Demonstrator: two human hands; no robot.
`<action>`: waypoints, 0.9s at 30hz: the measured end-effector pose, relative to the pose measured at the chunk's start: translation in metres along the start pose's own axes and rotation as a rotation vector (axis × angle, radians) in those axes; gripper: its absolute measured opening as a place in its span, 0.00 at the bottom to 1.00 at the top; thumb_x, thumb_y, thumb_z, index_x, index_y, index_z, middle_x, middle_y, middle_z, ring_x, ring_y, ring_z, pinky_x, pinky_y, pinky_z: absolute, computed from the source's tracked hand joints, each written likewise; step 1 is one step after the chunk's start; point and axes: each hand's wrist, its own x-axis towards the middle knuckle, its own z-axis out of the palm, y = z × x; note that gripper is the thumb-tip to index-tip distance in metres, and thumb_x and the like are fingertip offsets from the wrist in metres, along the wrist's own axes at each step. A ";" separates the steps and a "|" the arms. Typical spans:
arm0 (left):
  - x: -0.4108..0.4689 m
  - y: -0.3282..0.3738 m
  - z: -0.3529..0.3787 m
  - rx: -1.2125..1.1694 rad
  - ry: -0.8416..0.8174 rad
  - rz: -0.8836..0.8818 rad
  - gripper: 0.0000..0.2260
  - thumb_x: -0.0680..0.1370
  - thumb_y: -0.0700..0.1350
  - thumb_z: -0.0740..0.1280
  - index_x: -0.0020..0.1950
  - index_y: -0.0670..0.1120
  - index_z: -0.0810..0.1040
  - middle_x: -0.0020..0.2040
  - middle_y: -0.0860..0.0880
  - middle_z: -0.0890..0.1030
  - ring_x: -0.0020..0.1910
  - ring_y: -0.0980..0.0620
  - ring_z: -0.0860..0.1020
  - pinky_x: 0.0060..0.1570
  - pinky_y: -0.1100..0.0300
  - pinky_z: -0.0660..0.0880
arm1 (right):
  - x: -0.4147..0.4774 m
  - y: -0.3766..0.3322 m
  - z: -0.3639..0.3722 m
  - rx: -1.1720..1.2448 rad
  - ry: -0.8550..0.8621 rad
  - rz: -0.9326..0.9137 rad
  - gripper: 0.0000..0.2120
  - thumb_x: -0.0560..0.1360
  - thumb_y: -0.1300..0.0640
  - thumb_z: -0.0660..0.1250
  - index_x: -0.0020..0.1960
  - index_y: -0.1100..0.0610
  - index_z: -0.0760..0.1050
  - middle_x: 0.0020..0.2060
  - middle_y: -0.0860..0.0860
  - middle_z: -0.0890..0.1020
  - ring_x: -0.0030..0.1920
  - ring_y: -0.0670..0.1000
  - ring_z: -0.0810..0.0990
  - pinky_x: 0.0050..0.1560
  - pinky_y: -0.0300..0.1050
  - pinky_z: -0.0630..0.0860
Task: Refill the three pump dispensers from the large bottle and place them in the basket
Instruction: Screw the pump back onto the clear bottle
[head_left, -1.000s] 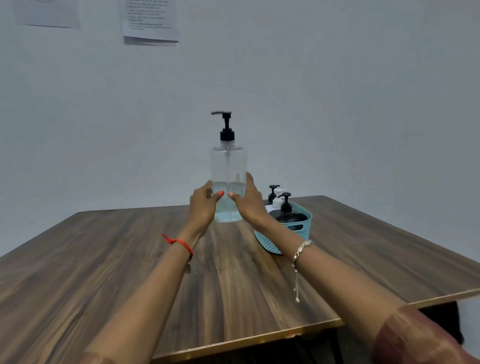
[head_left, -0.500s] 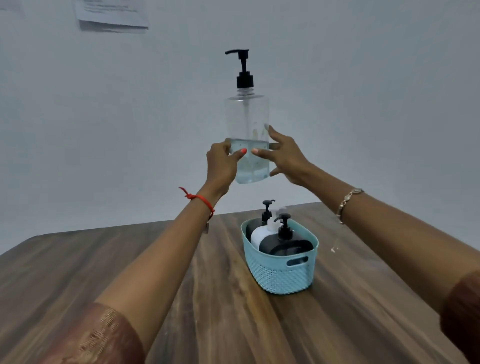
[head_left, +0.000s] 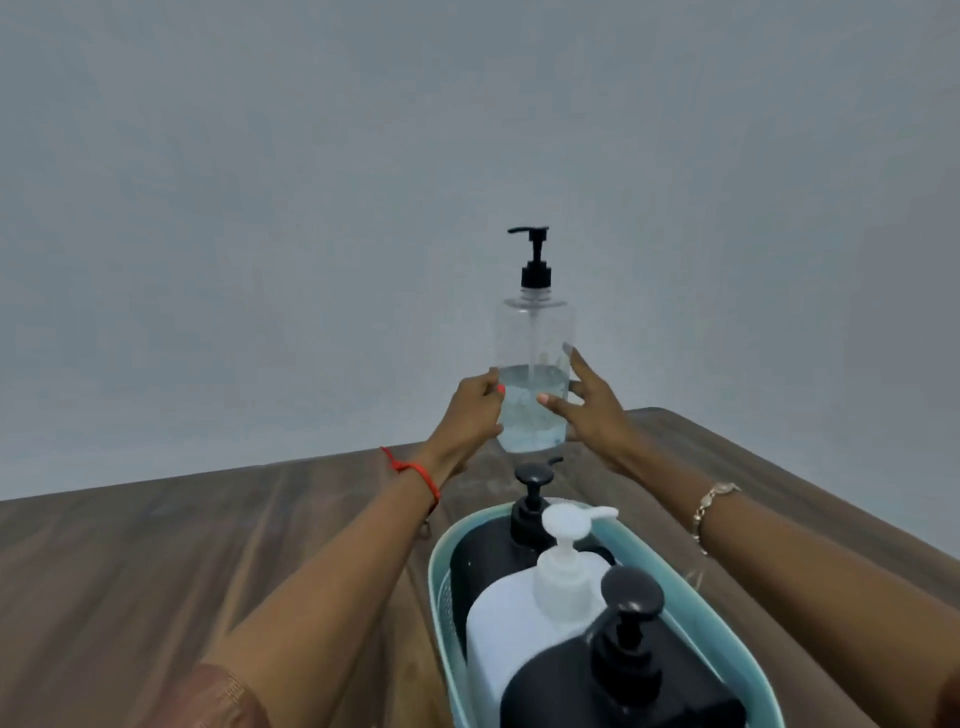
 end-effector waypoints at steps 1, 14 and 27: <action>0.005 -0.009 0.002 0.005 -0.022 -0.022 0.11 0.81 0.39 0.55 0.50 0.43 0.77 0.42 0.50 0.78 0.41 0.54 0.77 0.41 0.55 0.75 | 0.004 0.012 0.002 -0.014 -0.002 0.004 0.34 0.75 0.63 0.66 0.75 0.50 0.53 0.65 0.54 0.72 0.60 0.50 0.73 0.62 0.52 0.73; 0.023 -0.061 0.007 -0.108 -0.062 -0.166 0.13 0.83 0.40 0.53 0.63 0.48 0.72 0.60 0.47 0.77 0.60 0.49 0.76 0.54 0.60 0.76 | 0.034 0.073 0.028 -0.182 -0.112 0.097 0.32 0.77 0.62 0.63 0.73 0.55 0.48 0.68 0.57 0.68 0.66 0.57 0.70 0.67 0.57 0.69; -0.058 -0.013 -0.012 -0.155 0.002 -0.262 0.20 0.82 0.45 0.55 0.72 0.38 0.62 0.67 0.45 0.69 0.67 0.48 0.68 0.58 0.59 0.66 | -0.029 0.027 0.002 -0.181 -0.201 0.279 0.13 0.76 0.49 0.63 0.47 0.60 0.76 0.42 0.57 0.80 0.37 0.48 0.74 0.49 0.48 0.72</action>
